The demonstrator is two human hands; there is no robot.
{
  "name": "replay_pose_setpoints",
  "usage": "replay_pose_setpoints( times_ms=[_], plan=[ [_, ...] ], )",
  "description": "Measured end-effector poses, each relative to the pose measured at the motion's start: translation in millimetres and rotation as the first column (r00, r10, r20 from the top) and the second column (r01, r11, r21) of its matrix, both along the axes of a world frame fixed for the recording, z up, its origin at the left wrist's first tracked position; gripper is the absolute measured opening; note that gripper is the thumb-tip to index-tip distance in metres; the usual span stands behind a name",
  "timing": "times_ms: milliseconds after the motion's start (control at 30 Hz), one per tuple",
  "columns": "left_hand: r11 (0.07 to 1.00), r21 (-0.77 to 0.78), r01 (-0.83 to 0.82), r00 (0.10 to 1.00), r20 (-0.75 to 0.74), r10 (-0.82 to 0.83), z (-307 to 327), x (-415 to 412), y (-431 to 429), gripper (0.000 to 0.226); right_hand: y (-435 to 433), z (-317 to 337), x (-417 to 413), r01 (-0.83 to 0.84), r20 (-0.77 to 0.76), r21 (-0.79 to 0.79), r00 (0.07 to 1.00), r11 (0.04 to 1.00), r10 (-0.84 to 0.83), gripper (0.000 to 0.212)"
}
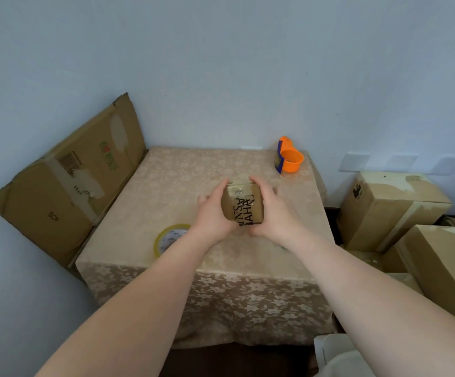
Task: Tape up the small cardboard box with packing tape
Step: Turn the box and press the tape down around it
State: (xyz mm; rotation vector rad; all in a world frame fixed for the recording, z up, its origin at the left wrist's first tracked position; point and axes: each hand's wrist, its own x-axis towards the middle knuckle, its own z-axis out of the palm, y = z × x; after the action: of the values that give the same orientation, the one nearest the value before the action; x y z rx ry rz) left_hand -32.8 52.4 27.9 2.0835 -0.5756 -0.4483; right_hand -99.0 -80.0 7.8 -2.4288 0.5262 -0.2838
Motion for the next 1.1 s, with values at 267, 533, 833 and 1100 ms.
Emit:
replay_pose_setpoints(
  times_ms=[267,533,833,1100],
  plan=[
    [1.000,-0.007,0.016,1.000,-0.012,-0.016,8,-10,8,0.078,4,21,-22,-0.064,-0.008,-0.135,0.998,0.989,0.064,0.090],
    [0.983,-0.125,-0.131,0.971,-0.217,0.102,35,-14,15,0.021,8,28,-40,-0.173,0.008,-0.095,0.985,0.980,0.174,0.085],
    [0.991,-0.089,-0.099,0.992,-0.088,0.091,16,-5,8,0.031,15,34,-42,-0.215,-0.046,-0.078,0.976,0.974,0.212,0.086],
    [0.987,-0.147,-0.060,0.997,-0.065,0.051,10,2,2,0.017,4,34,-39,-0.188,-0.068,-0.018,0.980,0.982,0.186,0.085]
  ],
)
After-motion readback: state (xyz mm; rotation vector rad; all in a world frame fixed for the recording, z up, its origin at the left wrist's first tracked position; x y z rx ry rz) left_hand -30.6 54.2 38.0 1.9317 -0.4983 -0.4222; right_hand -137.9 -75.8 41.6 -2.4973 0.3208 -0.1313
